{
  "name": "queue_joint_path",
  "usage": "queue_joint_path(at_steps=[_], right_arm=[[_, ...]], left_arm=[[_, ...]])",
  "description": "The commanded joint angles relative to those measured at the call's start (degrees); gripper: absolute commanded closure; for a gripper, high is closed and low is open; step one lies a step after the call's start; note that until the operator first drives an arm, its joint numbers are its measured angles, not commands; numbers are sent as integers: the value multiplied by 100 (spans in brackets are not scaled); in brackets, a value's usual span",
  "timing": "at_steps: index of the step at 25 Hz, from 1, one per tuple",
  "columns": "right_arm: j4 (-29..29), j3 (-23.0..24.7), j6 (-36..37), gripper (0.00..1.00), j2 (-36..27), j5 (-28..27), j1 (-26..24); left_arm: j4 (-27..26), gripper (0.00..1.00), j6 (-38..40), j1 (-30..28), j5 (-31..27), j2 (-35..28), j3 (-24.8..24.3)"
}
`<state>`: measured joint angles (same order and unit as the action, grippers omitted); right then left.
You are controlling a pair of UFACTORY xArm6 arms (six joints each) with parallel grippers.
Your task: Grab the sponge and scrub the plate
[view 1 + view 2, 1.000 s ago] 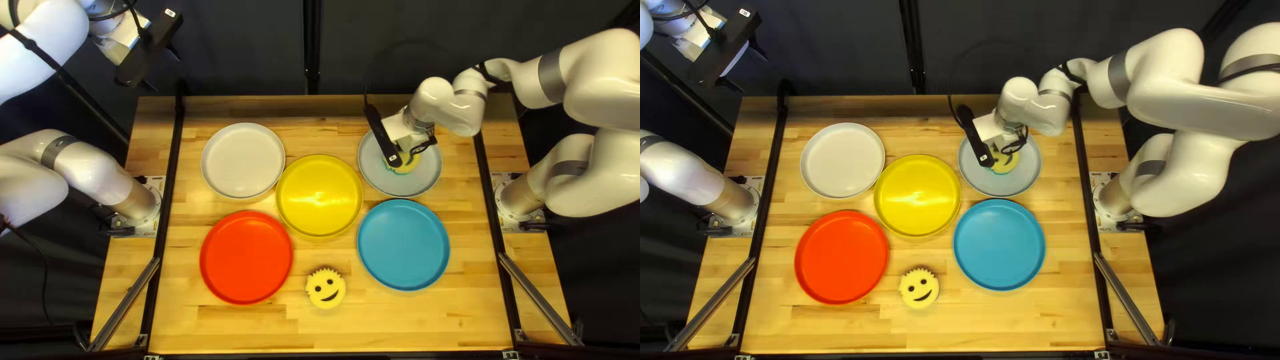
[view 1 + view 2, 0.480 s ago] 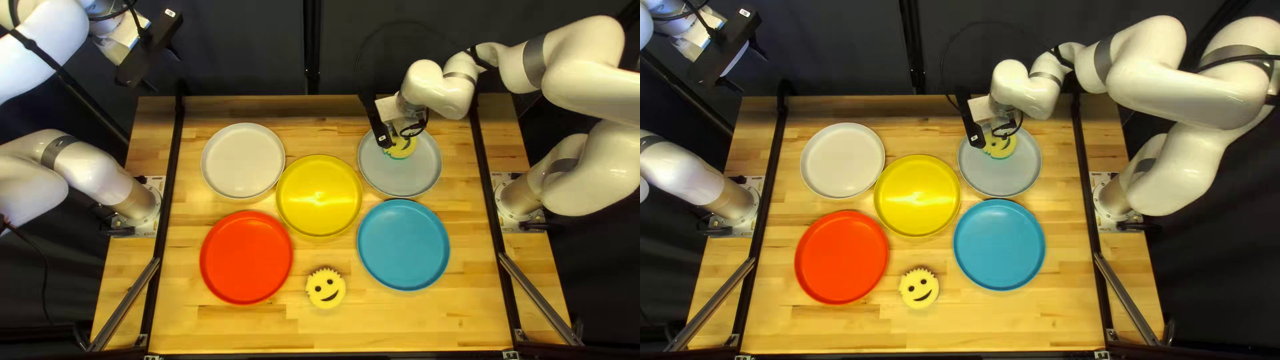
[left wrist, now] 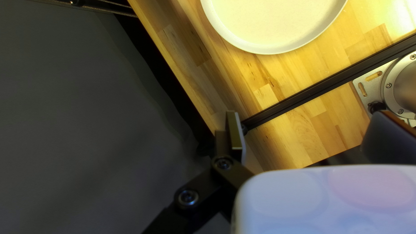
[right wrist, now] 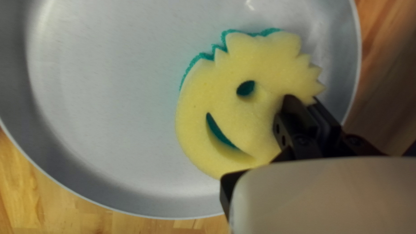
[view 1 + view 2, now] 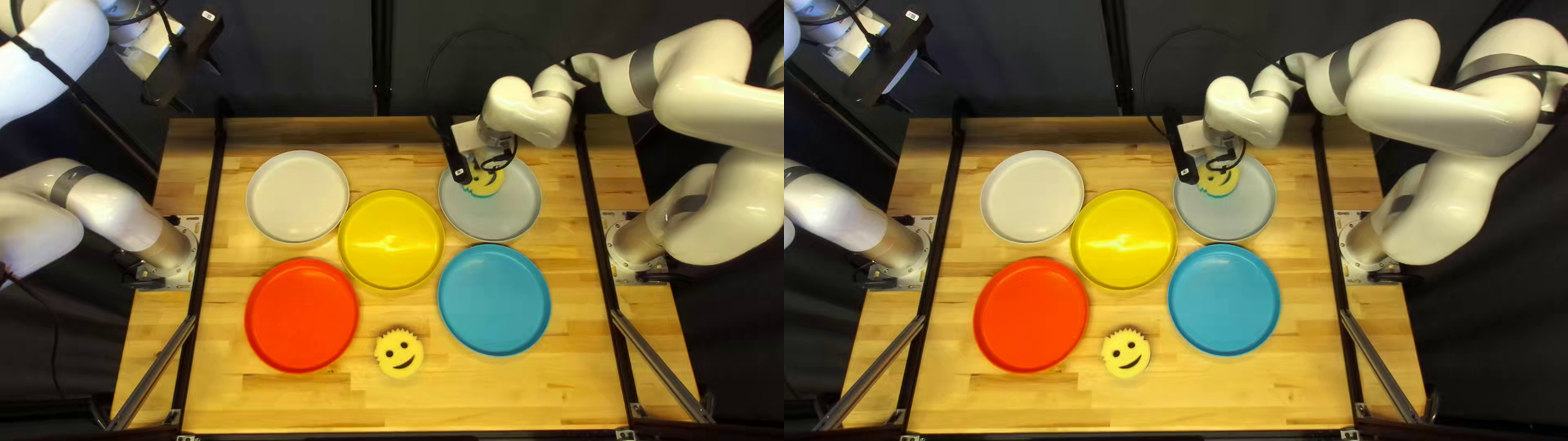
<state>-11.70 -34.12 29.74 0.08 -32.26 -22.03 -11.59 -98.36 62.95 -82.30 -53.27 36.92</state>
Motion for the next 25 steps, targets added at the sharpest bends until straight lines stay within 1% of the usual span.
queue_joint_path(at_steps=[1,5,11,14,18,22,25], right_arm=[[-40,59,-155,100,-83,60,256],[-106,-46,-239,100,102,160,389],[3,-301,248,100,366,173,-44],[179,-260,651,100,293,198,-348],[286,-193,901,100,205,203,-610],[368,-57,1065,100,84,254,-779],[369,46,1018,100,-7,289,-751]], left_arm=[[0,0,0,0,0,0,0],[0,0,0,0,0,0,0],[0,0,0,0,0,0,0],[0,0,0,0,0,0,0],[0,0,0,0,0,0,0],[0,0,0,0,0,0,0],[0,0,0,0,0,0,0]])
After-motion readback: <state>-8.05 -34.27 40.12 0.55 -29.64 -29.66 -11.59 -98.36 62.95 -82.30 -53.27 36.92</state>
